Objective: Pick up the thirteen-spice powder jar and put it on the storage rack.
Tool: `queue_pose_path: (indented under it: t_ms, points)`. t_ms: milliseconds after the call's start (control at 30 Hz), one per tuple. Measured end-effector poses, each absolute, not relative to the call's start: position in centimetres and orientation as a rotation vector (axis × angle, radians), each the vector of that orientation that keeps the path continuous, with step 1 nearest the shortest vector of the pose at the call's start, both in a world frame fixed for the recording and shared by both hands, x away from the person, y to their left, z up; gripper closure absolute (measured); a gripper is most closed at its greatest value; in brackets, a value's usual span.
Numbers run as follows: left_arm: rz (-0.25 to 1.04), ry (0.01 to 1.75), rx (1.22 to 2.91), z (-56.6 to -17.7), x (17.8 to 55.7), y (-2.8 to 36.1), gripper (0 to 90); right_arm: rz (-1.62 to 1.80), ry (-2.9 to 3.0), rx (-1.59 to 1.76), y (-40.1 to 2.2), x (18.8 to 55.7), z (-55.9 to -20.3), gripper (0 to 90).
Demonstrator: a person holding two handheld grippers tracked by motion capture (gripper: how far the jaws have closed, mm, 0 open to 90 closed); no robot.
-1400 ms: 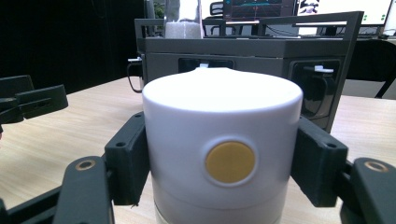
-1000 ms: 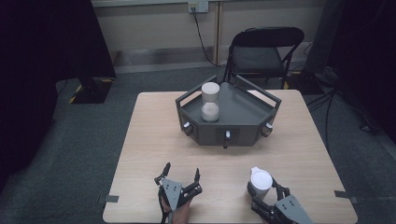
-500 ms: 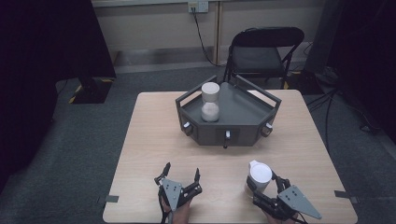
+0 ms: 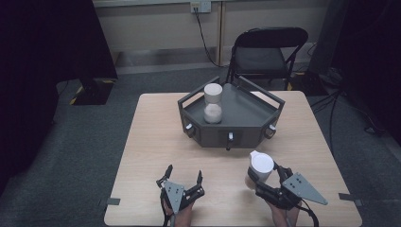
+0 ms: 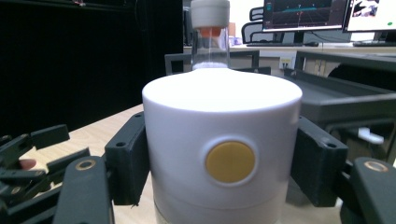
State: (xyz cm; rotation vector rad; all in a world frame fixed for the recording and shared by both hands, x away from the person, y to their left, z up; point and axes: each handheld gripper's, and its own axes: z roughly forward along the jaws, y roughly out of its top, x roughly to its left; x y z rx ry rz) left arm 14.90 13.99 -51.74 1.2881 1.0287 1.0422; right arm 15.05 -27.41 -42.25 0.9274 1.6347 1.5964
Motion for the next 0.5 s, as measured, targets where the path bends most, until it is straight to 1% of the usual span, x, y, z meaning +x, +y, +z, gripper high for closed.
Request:
queue_pose_path:
  t_ms: [500]
  points:
    - [1.045, 1.031, 1.288, -51.7, 14.9, 13.9, 0.0, 1.655, 1.64, 0.914, -27.4, 20.8, -38.0, 30.4]
